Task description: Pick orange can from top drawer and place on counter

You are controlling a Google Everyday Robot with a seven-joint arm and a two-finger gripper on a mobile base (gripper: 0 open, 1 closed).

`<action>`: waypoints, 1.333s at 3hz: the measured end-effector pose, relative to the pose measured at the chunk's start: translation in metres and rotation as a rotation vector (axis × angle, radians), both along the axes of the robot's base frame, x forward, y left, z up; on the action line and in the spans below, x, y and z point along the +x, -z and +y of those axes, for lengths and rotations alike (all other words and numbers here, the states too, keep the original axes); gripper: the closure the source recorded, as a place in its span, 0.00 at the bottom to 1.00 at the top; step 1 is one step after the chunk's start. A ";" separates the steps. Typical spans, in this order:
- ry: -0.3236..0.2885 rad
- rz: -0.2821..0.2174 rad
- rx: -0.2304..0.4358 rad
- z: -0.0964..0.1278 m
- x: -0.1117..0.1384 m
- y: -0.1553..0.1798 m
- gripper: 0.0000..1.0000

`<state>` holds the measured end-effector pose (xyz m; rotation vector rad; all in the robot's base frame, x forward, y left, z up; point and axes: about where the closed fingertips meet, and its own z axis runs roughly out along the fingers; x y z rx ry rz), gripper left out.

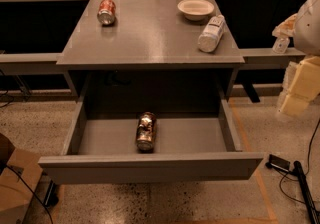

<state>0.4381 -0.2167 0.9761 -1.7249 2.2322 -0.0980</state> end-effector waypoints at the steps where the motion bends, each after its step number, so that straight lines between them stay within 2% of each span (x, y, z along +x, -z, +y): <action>1: 0.000 0.000 0.000 0.000 0.000 0.000 0.00; 2: 0.024 -0.029 0.031 0.004 0.007 0.005 0.00; 3: 0.083 -0.054 0.086 0.013 0.025 0.022 0.00; 4: 0.090 -0.066 0.090 0.014 0.028 0.021 0.00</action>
Offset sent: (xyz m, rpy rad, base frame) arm 0.0220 0.0102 -0.0197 0.0956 -0.0703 -0.0734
